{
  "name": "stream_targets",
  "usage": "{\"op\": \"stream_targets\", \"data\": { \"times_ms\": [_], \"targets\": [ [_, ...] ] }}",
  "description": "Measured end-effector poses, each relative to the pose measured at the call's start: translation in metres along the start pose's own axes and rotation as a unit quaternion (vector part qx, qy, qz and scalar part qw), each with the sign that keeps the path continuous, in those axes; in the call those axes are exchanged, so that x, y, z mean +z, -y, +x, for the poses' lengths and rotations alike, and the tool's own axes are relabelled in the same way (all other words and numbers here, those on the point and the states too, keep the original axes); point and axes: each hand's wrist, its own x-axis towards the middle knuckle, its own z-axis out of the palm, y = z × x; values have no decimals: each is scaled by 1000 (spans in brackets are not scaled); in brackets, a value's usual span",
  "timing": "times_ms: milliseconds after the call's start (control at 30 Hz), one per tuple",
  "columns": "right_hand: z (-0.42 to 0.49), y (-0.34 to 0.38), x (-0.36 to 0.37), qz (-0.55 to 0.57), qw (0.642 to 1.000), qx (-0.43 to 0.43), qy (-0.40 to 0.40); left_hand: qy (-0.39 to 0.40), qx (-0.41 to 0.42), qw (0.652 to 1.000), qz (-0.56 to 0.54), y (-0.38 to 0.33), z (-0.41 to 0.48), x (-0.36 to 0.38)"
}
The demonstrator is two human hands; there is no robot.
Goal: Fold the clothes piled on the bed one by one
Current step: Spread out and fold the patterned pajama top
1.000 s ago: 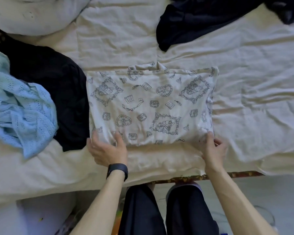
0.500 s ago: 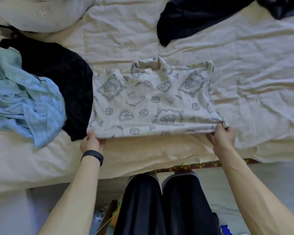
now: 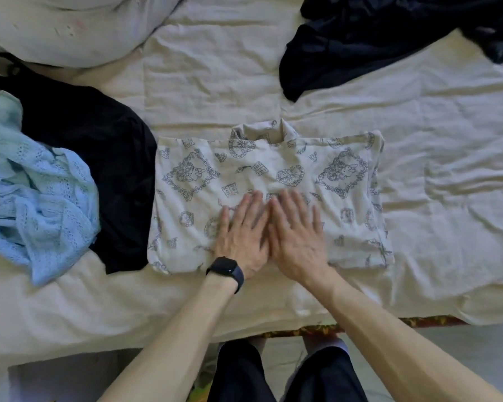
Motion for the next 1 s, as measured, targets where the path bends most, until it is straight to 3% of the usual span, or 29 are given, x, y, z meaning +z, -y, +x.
{"op": "stream_targets", "data": {
  "times_ms": [67, 100, 200, 267, 367, 433, 500, 567, 667, 800, 867, 1000],
  "targets": [
    [16, -23, 9, -55, 998, -29, 18, 17, -26, 999, 22, 30, 12, 12],
    [23, -45, 9, -70, 997, 8, 14, 5, -64, 998, 23, 53, 14, 14],
    [35, -116, -11, -60, 970, 234, -2, -61, -168, 983, 30, 113, 6, 4],
    [39, -123, -19, -47, 953, 300, -18, -84, -180, 980, 17, 115, 18, -10],
    [53, -63, -11, -30, 982, 170, -73, -83, -61, 994, 21, 68, 58, -21],
    [66, -28, 0, -31, 998, 37, -46, -61, 13, 997, 39, 42, 80, -20],
    [86, -28, 2, -55, 998, -29, -10, -54, -9, 997, 53, 56, 103, -22],
    [108, -62, -6, -79, 997, 2, 6, -62, -81, 994, 45, 91, 117, -27],
    [120, -117, -28, -64, 987, 145, -3, -74, -180, 981, 13, 130, 113, -39],
    [88, -148, -48, -3, 976, 219, -19, -133, -161, 978, -27, 86, 73, -38],
    [56, -147, -50, -8, 982, 190, -19, -111, -119, 985, -60, 32, 45, -24],
    [-16, -145, -24, -68, 997, -14, 36, -24, -37, 994, -100, -93, -2, 22]
  ]
}}
